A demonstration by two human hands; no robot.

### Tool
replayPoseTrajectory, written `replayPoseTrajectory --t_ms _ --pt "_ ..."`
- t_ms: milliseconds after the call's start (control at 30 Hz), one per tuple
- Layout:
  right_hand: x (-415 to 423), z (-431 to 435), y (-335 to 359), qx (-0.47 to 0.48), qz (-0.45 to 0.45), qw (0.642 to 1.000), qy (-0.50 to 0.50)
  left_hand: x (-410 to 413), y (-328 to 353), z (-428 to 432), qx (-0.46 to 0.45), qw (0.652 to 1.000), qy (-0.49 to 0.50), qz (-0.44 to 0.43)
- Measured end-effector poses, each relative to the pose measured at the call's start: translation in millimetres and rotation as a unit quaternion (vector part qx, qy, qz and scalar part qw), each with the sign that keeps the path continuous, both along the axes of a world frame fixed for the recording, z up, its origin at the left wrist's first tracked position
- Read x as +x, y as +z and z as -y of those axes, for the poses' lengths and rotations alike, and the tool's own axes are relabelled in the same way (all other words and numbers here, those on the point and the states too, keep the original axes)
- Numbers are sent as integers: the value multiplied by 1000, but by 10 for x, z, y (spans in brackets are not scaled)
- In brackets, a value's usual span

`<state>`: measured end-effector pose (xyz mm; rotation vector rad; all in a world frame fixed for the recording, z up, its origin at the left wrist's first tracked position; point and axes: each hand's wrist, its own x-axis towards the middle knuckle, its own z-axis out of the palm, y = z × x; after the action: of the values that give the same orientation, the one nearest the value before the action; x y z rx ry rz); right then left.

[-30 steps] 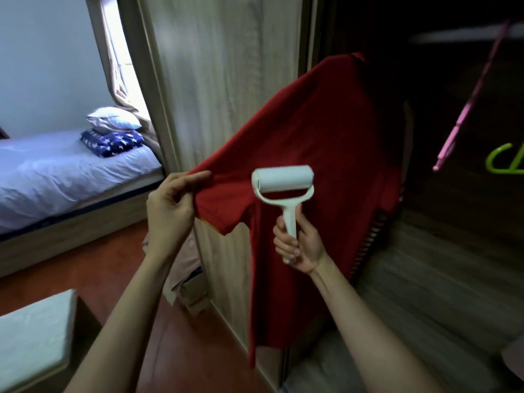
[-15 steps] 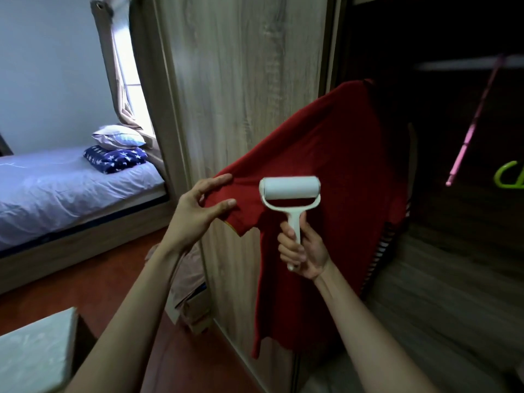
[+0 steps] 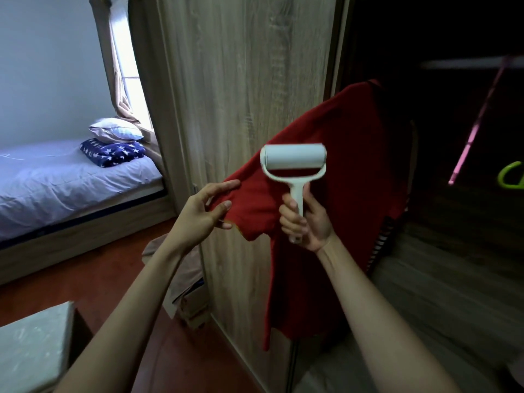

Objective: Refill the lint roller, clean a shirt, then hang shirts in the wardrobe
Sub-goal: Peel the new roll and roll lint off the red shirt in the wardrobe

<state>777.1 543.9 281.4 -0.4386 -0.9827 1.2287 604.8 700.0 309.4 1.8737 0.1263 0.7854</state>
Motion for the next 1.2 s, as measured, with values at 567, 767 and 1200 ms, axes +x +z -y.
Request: replayPoseTrajectory --t_ms 567,767,1200 --pt "43 34 -583 -49 -28 998 -5 71 -86 26 -148 988 -50 3" --pt "73 44 -250 -35 12 999 -23 79 -66 90 -213 974 -81 3" --pt "162 -20 -21 -18 43 995 -91 105 -83 63 -178 982 -67 8"
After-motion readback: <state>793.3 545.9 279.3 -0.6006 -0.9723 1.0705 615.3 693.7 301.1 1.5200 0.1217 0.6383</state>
